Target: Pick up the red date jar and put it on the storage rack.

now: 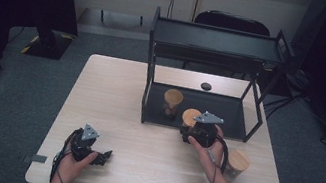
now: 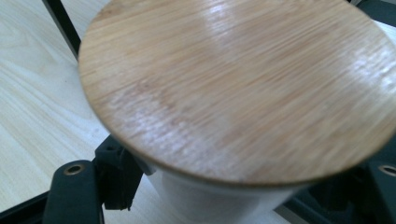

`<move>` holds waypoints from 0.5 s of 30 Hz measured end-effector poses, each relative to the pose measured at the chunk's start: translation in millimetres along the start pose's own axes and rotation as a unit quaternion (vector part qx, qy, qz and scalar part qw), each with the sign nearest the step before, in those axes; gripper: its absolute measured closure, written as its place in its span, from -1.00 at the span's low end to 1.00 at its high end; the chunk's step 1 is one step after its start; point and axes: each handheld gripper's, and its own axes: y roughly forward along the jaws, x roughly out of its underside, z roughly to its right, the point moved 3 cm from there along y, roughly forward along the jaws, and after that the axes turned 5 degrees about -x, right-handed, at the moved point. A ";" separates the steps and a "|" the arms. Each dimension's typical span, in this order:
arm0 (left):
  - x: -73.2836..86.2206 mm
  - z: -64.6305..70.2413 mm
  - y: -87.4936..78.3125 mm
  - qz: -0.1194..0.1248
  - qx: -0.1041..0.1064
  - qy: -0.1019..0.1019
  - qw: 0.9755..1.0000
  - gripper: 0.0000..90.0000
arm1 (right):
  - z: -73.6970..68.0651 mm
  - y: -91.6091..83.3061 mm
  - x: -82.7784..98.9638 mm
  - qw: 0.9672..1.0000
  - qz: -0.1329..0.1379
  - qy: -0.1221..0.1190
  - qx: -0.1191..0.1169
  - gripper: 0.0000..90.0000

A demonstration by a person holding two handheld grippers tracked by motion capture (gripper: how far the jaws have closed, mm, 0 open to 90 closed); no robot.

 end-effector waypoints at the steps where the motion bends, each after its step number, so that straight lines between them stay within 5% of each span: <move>1: 0.0 0.0 0.0 0.000 0.000 0.000 1.000 -1.00 | 0.8 0.9 -0.3 1.000 0.000 0.001 0.000 -0.44; 15: 0.0 0.0 0.0 0.000 0.000 0.000 1.000 -1.00 | 8.8 10.4 -6.8 1.000 0.004 0.011 0.012 -0.44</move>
